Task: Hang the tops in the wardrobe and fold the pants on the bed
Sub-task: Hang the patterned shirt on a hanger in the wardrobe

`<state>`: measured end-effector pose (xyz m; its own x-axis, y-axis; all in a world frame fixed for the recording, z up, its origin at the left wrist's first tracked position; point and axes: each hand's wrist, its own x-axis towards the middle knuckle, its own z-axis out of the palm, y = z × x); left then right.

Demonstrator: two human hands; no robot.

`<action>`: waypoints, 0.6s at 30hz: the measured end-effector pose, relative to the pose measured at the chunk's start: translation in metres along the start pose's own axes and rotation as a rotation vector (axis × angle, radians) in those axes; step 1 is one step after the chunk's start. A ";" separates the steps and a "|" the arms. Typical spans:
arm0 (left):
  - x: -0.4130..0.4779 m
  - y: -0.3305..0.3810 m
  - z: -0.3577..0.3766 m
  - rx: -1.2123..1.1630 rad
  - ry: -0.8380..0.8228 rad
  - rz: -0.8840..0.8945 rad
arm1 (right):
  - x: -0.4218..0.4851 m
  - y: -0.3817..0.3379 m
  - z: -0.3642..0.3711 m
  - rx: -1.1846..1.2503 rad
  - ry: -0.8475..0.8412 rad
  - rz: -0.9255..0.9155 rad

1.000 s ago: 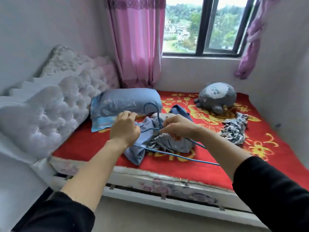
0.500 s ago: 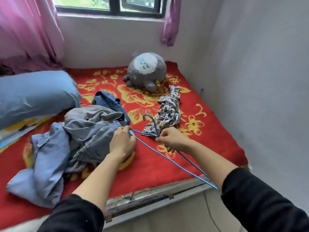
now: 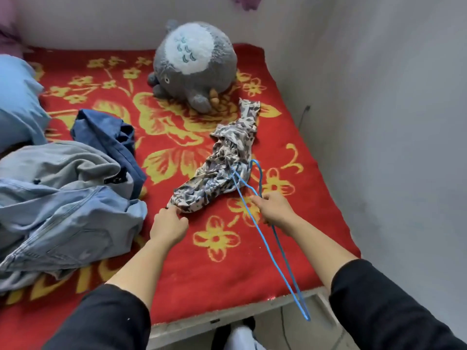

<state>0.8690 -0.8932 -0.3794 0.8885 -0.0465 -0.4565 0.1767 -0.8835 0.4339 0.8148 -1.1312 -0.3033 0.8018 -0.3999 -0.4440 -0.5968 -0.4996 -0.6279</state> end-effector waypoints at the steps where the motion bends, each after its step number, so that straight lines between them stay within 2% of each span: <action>1: 0.009 0.006 0.009 0.000 -0.021 -0.040 | 0.019 0.006 -0.004 -0.032 0.017 -0.003; 6: 0.051 0.029 0.054 -0.005 -0.071 -0.123 | 0.099 0.025 -0.004 -0.085 0.132 -0.041; 12: 0.110 0.022 0.093 0.037 -0.048 -0.183 | 0.165 0.050 0.042 -0.059 0.085 -0.022; 18: 0.183 0.006 0.110 0.157 0.013 -0.017 | 0.197 0.092 0.080 -0.068 -0.014 0.060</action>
<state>0.9864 -0.9581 -0.5457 0.8914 -0.0258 -0.4524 0.1245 -0.9460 0.2992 0.9202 -1.1939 -0.4997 0.7643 -0.4203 -0.4890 -0.6444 -0.5263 -0.5547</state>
